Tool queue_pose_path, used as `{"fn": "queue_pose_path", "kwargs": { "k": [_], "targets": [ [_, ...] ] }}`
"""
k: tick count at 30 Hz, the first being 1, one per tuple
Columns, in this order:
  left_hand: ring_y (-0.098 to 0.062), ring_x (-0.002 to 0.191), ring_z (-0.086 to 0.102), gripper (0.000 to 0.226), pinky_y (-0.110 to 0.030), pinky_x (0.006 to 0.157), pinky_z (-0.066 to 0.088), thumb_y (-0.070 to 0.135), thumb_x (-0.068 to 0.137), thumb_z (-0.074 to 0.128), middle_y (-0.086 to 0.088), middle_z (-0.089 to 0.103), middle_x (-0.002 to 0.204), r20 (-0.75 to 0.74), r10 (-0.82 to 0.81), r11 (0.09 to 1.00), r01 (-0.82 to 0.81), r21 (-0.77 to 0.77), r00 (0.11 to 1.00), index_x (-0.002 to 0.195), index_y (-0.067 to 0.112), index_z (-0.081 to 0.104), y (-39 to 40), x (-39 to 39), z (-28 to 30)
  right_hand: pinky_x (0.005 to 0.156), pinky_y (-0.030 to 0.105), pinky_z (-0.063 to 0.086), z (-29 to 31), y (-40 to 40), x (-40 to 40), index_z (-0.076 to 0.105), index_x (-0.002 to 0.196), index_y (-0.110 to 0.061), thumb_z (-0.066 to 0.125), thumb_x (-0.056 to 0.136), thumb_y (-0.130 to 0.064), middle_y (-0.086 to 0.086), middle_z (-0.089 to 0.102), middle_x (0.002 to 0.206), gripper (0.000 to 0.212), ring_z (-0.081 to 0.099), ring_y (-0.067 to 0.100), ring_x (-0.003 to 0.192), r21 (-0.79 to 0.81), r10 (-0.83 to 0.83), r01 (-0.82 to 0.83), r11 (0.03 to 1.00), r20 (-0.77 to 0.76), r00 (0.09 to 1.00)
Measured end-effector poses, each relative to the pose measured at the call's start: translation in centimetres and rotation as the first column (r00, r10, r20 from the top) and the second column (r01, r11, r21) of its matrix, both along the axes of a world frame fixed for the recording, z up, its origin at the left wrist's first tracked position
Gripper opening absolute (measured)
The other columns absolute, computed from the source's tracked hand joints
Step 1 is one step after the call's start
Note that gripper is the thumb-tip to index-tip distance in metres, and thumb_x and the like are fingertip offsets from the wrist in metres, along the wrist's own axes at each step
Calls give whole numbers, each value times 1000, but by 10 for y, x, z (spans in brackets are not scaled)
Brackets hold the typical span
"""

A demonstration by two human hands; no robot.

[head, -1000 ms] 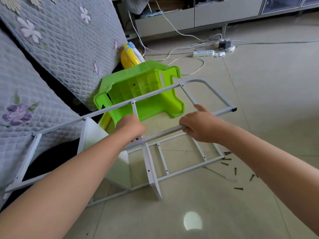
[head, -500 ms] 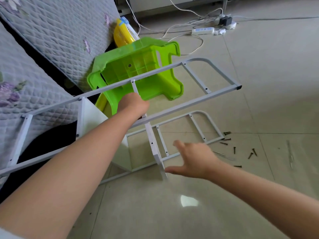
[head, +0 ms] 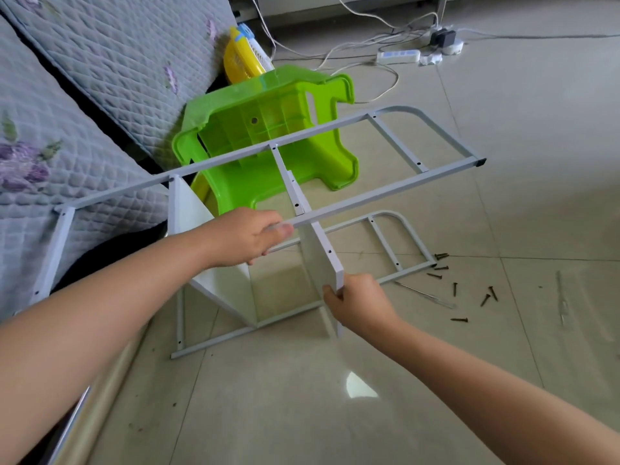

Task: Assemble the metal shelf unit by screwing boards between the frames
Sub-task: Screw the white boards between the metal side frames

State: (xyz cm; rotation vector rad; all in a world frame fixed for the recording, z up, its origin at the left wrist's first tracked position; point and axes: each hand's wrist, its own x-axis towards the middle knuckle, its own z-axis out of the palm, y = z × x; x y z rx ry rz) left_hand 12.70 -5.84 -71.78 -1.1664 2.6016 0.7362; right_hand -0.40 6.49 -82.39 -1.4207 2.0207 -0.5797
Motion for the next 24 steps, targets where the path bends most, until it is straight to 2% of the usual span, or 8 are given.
{"fn": "queue_pose_path", "kwargs": {
  "k": [2, 6, 9, 15, 18, 22, 24],
  "targets": [
    [-20, 60, 45, 27, -32, 58, 31, 31, 96, 43, 1, 45, 64, 103, -87, 984, 102, -147, 991, 71, 19, 38, 0, 10, -5, 44, 27, 21, -1, -1, -2, 22, 53, -16, 44, 92, -19, -1, 29, 50, 46, 28, 17, 46, -16, -12, 12, 1000, -14, 1000],
    [-22, 59, 37, 38, -33, 56, 20, 27, 97, 43, 2, 35, 59, 19, -92, 959, 93, -268, 996, 64, 23, 23, 3, 7, -9, 56, 26, 27, 0, -16, -5, 22, 55, -17, 44, 93, -21, -2, 31, 53, 44, 38, 27, 64, -44, -15, 13, 999, -50, 999],
    [-23, 67, 39, 39, -32, 57, 21, 26, 97, 43, 4, 34, 61, -31, -114, 953, 101, -287, 993, 63, 25, 22, 4, -3, -10, 57, 25, 29, 1, -32, -8, 26, 55, -17, 44, 91, -19, 1, 36, 55, 40, 41, 27, 64, -46, -43, 42, 998, -28, 999],
    [-22, 65, 38, 39, -34, 56, 18, 28, 97, 43, 5, 34, 61, 12, -154, 953, 152, -263, 988, 62, 24, 24, 7, -15, -15, 54, 26, 27, -2, -41, -10, 26, 57, -16, 43, 92, -21, 4, 44, 62, 39, 42, 26, 66, -3, -31, 31, 1000, -65, 997],
    [-21, 59, 45, 39, -33, 57, 29, 26, 96, 46, 1, 41, 61, -55, -141, 967, 126, -224, 988, 61, 23, 28, 7, -15, -14, 45, 27, 24, 0, -44, -8, 29, 58, -14, 42, 93, -21, 2, 39, 58, 38, 42, 26, 66, 0, -23, 23, 1000, -66, 998],
    [-29, 67, 60, 34, -38, 67, 43, 23, 94, 49, -15, 59, 74, -113, -123, 975, 99, -201, 986, 63, 18, 38, 6, -15, -14, 43, 22, 23, -1, -49, -4, 28, 58, -14, 42, 93, -20, 1, 36, 57, 38, 42, 25, 67, -3, -26, 26, 1000, -36, 999],
    [-26, 63, 63, 29, -35, 66, 45, 21, 93, 51, -14, 61, 69, -158, -85, 986, 60, -154, 984, 67, 10, 49, 6, -14, -14, 43, 19, 22, -1, -50, -3, 25, 57, -16, 41, 94, -21, -1, 34, 56, 40, 42, 25, 66, -3, -23, 23, 1000, -28, 999]
  ]
}}
